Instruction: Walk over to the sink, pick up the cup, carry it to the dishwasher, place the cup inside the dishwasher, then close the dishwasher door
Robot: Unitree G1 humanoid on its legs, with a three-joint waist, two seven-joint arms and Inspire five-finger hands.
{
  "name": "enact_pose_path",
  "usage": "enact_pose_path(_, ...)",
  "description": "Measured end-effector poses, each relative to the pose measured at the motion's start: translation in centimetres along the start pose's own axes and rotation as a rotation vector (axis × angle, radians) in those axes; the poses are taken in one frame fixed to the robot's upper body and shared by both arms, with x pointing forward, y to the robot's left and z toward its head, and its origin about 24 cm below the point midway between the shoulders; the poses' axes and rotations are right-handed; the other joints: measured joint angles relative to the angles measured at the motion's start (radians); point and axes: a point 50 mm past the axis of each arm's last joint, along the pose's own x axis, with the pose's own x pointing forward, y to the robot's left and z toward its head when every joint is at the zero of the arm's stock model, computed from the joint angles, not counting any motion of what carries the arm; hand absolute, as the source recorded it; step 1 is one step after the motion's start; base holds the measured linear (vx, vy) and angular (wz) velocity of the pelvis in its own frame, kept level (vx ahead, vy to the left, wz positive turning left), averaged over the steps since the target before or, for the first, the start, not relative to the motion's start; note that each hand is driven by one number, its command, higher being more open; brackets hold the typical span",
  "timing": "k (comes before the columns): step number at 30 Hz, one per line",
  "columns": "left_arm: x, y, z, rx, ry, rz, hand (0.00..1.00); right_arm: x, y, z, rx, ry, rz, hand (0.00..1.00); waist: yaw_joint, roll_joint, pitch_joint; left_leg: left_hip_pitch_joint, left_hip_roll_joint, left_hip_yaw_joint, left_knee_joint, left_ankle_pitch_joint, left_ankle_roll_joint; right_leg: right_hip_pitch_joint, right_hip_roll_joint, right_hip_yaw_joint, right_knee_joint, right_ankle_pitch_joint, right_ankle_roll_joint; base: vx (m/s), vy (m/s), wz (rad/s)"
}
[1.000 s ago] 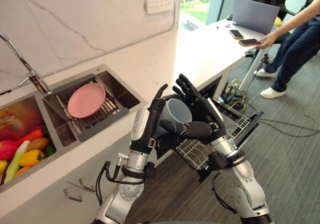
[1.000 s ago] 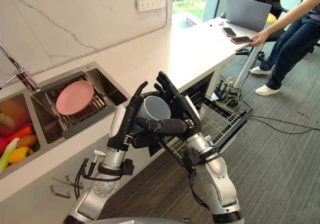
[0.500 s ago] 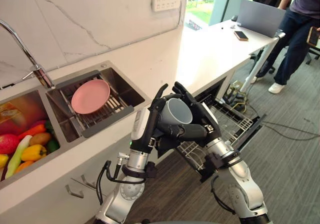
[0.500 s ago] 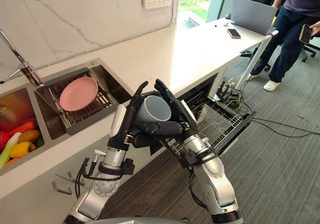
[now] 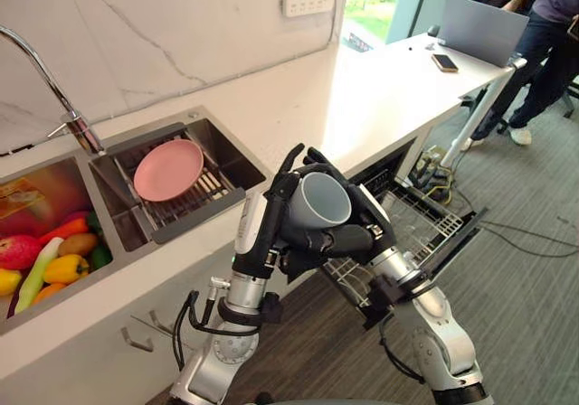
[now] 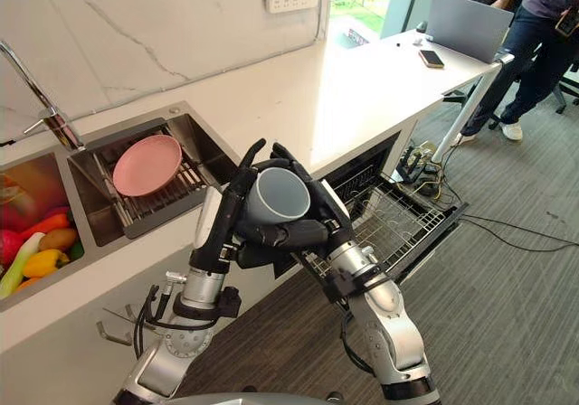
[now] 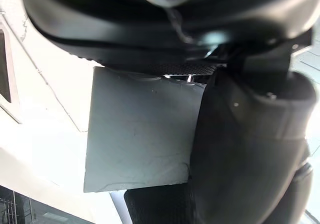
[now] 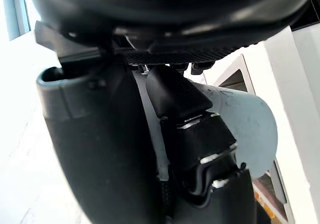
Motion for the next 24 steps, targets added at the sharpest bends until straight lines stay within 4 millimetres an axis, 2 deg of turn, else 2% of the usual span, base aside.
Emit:
enact_pose_path(1,0.0,0.0,0.1,-0.008,-0.001,0.002,0.00,0.0,0.0,0.0,0.009,-0.002,0.002,1.00,0.000,0.000,0.000,0.000,-0.001,-0.002,-0.003,0.003,0.000,0.000,0.000,-0.001,0.000,0.000,0.000,-0.03,0.004,0.09)
enact_pose_path(2,0.0,0.1,0.2,-0.020,-0.002,0.000,0.00,0.0,0.0,0.0,0.022,-0.005,0.003,0.00,0.000,0.000,0.000,0.003,-0.002,-0.004,-0.010,0.006,0.000,0.000,0.000,-0.002,0.000,0.000,0.000,-0.03,0.006,0.06)
enact_pose_path(16,-0.1,0.1,0.8,-0.118,-0.009,0.014,0.00,-0.1,-0.1,0.0,0.047,-0.028,0.031,0.00,-0.001,-0.003,-0.002,-0.001,-0.009,-0.017,-0.018,0.018,0.002,-0.001,-0.007,-0.018,0.000,-0.001,0.000,-0.01,0.003,0.03)
enact_pose_path(17,-0.1,0.1,0.8,-0.118,-0.010,0.015,1.00,-0.2,-0.1,0.0,0.047,-0.031,0.031,0.00,-0.001,-0.003,-0.003,-0.002,-0.009,-0.021,-0.018,0.019,0.002,-0.001,-0.006,-0.019,0.000,-0.001,0.000,0.00,-0.002,0.06)
enact_pose_path(24,-0.1,-0.3,1.6,-0.180,-0.038,0.009,1.00,-0.4,-0.4,-0.4,0.178,-0.058,0.011,0.00,-0.001,-0.005,-0.004,-0.007,-0.009,-0.028,-0.018,0.023,0.001,-0.001,-0.007,-0.025,0.000,-0.001,0.000,0.00,0.000,0.04)
